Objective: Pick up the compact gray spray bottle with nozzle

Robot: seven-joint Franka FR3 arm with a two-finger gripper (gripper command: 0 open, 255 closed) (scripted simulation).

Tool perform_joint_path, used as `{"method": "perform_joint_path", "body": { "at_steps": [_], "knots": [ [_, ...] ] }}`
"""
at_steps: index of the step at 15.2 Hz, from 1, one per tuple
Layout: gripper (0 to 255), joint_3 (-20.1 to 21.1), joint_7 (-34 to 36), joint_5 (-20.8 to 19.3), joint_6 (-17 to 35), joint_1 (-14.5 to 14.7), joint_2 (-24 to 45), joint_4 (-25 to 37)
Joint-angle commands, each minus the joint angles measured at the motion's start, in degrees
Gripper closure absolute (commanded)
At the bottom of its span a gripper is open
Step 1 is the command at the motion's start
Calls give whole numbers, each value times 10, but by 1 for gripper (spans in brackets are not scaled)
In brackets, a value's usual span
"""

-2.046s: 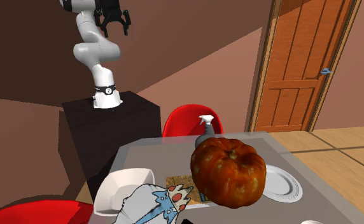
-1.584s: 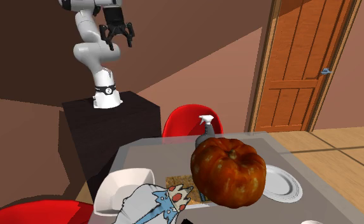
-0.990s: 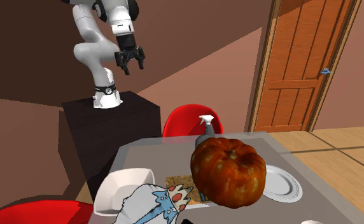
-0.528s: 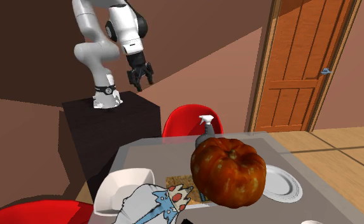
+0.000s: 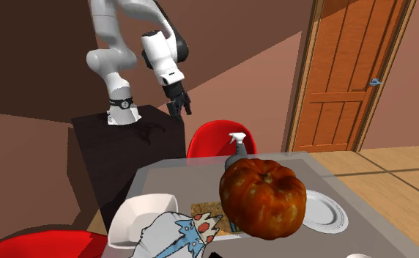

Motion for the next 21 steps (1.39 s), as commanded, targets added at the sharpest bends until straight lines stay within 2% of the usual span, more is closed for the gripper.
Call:
{"method": "perform_joint_path", "body": {
  "at_steps": [1,5,10,14,19,21],
  "knots": [
    [0,11,-83,76,24,5,52,32],
    [0,61,-222,197,55,-16,147,108],
    [0,123,-359,290,86,-49,257,212],
    [0,163,-439,325,107,-67,341,300],
    [0,195,-506,332,122,-71,440,413],
    [0,202,-521,340,129,-77,456,423]
  ]
}}
